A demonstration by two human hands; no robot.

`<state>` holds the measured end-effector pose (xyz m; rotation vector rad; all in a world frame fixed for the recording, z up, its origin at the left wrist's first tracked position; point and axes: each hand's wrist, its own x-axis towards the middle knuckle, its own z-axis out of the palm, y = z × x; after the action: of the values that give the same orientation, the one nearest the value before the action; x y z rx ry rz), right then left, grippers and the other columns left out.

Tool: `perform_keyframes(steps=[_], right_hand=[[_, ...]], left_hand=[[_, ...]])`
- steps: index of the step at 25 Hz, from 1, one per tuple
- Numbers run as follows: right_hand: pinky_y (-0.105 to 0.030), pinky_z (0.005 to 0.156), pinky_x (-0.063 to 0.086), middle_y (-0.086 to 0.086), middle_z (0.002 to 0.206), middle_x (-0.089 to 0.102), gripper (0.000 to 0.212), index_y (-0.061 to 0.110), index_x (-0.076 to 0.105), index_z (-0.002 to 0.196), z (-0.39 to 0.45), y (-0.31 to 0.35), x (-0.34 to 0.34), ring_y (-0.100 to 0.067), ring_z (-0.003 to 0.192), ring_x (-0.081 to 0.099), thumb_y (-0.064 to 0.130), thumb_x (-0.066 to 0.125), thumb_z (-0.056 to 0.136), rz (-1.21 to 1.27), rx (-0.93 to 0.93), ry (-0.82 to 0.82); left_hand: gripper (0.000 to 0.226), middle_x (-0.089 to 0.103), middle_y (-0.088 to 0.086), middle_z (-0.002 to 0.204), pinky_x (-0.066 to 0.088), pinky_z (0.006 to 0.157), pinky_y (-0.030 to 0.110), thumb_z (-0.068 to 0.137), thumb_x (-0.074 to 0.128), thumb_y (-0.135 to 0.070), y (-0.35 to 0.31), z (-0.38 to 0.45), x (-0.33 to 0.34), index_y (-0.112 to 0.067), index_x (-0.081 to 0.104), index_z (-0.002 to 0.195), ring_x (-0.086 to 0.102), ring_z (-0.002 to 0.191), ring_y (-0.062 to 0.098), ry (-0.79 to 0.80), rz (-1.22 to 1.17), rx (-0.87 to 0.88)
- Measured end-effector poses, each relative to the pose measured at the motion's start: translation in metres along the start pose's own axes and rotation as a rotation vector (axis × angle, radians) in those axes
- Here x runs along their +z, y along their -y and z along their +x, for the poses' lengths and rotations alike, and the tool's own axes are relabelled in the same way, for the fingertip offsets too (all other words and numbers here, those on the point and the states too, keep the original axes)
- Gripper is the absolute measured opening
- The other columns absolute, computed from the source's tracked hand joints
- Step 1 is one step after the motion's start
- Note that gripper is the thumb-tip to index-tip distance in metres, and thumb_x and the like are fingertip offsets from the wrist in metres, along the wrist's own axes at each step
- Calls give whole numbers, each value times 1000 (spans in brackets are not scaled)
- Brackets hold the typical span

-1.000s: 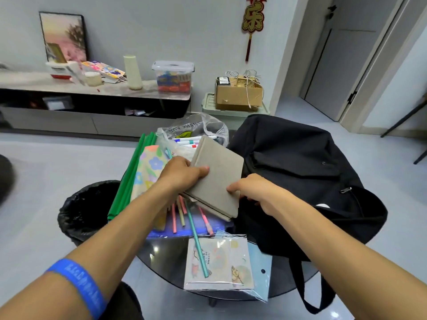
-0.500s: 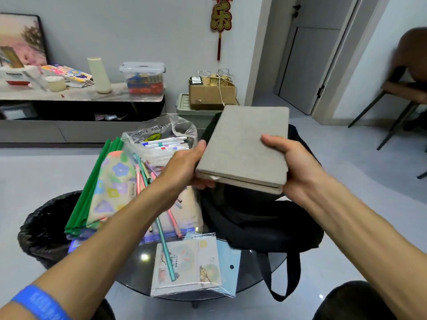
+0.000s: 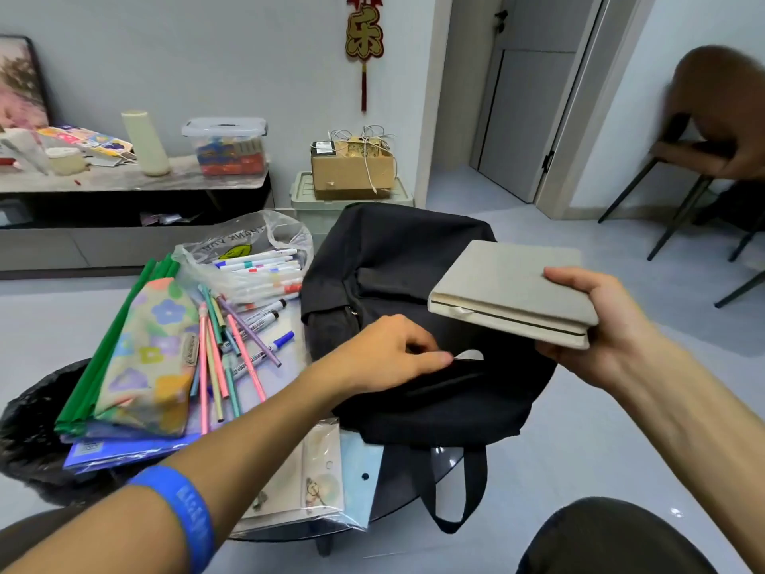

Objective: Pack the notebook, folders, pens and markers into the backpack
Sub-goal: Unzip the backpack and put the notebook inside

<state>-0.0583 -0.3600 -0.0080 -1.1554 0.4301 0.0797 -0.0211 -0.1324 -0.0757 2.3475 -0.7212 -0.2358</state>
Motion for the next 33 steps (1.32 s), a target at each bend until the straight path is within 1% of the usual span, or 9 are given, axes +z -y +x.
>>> perform_keyframes(steps=[4,8,10,12,15,18,23,27,33], right_hand=[[-27,42,52,0,66,72,9,19,66,85,-5,-1,-3,-18,52,70,25,60,86,6,-16,42],[-24,46,54,1,67,71,23,17,76,67,-26,7,-14,-16,53,69,29,62,80,-18,-47,76],[-33,60,57,-2,75,73,18,18,79,66,-42,11,-24,-20,60,70,33,69,70,-77,-47,69],[-43,72,56,-7,79,72,19,18,79,69,-59,10,-27,-25,64,70,34,73,60,-115,36,73],[-23,37,43,-6,55,60,22,14,73,54,-67,-6,-10,-21,36,53,26,63,69,-122,177,115],[-12,32,18,-3,52,43,12,10,54,75,-49,-31,21,-10,30,28,18,51,84,-39,258,175],[-23,32,45,-14,90,48,15,9,49,108,12,-61,84,-21,41,60,13,52,94,119,198,-40],[-35,44,58,-15,103,45,29,7,48,126,65,-74,111,-28,62,65,9,48,97,205,212,-206],[-43,64,56,-23,106,51,33,-3,48,128,122,-90,124,-36,87,66,-1,50,95,191,250,-216]], left_hand=[[23,58,-4,61,47,65,32,88,65,-33,13,-2,1,-19,61,71,52,60,16,27,143,-55],[30,51,10,66,38,63,37,97,55,-23,3,27,-43,-9,54,71,45,64,15,-537,-340,-121],[27,66,12,81,44,70,34,99,53,-26,-10,45,-83,-10,64,80,56,75,17,-643,-419,-80],[27,72,15,99,50,81,35,99,53,-28,-24,60,-112,-7,70,98,63,87,18,-662,-413,0],[32,66,16,87,46,76,39,97,55,-28,-38,75,-124,3,65,95,56,80,19,-668,-437,72],[30,57,6,77,40,69,31,96,57,-28,-50,81,-128,-1,65,87,52,73,15,-654,-460,133],[29,59,4,79,43,70,30,96,57,-29,-62,75,-135,-3,69,92,53,73,11,-585,-383,228],[24,62,5,82,45,73,31,97,57,-26,-63,73,-144,-7,70,93,56,77,13,-562,-374,279],[19,65,-14,72,46,64,15,97,57,-26,-62,85,-159,-27,68,82,60,69,-2,-517,-319,328]])
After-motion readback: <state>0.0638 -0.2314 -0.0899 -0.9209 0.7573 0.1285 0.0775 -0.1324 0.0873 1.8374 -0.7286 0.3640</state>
